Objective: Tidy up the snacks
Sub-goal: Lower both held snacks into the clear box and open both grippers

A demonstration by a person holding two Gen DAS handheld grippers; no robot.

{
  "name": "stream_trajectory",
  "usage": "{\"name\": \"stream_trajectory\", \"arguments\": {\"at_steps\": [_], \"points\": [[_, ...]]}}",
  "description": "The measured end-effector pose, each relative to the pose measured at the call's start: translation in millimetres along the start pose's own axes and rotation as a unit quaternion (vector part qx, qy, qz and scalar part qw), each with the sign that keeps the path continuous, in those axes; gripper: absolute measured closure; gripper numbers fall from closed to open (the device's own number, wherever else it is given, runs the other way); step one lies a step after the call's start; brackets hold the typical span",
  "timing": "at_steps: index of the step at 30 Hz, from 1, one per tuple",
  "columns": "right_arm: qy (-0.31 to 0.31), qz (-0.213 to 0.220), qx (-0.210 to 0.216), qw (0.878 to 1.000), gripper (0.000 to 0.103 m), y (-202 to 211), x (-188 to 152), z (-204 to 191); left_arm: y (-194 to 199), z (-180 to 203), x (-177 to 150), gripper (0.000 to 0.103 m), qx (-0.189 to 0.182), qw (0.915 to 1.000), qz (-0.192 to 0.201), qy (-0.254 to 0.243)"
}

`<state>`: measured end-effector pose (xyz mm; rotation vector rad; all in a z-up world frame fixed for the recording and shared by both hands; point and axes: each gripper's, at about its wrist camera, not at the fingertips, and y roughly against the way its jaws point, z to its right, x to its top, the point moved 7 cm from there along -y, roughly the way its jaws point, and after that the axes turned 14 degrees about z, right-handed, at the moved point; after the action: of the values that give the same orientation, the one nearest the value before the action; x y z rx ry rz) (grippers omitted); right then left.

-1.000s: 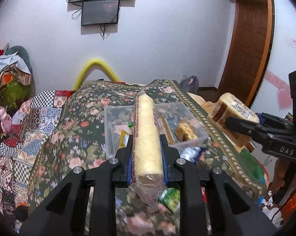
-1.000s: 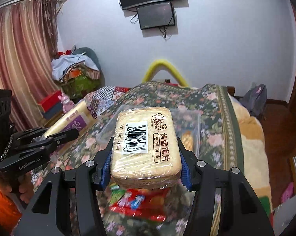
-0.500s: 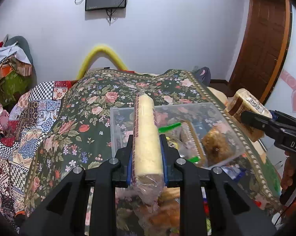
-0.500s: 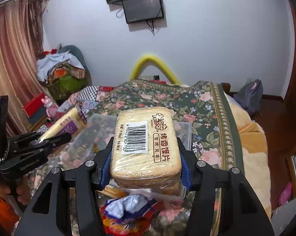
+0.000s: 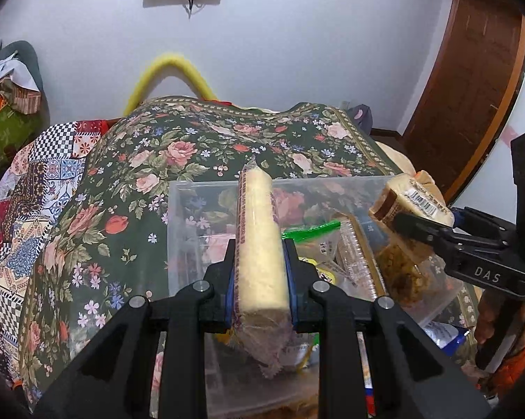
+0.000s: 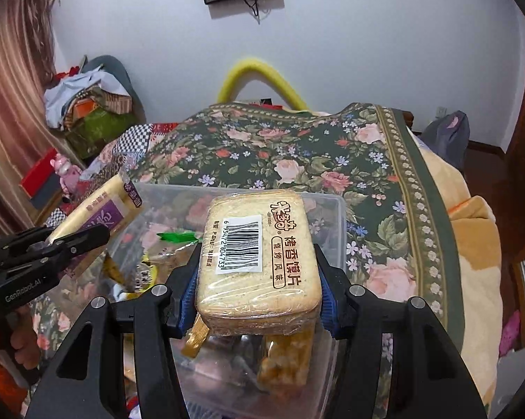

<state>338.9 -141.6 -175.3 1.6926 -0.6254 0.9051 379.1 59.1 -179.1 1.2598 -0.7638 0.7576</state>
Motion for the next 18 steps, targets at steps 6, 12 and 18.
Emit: {"name": "stream_trajectory", "arguments": {"at_steps": [6, 12, 18], "points": [[0.017, -0.02, 0.0, 1.0, 0.048, -9, -5, -1, 1, 5, 1, 0.069, 0.01, 0.9998, 0.0, -0.016], [0.034, 0.002, -0.004, 0.999, 0.048, 7, 3, -8, 24, 12, 8, 0.05, 0.017, 0.9991, 0.022, -0.033], [0.047, 0.02, 0.013, 0.999, 0.048, 36, 7, -21, 60, 20, 9, 0.034, 0.006, 0.9987, 0.038, -0.035]]}}
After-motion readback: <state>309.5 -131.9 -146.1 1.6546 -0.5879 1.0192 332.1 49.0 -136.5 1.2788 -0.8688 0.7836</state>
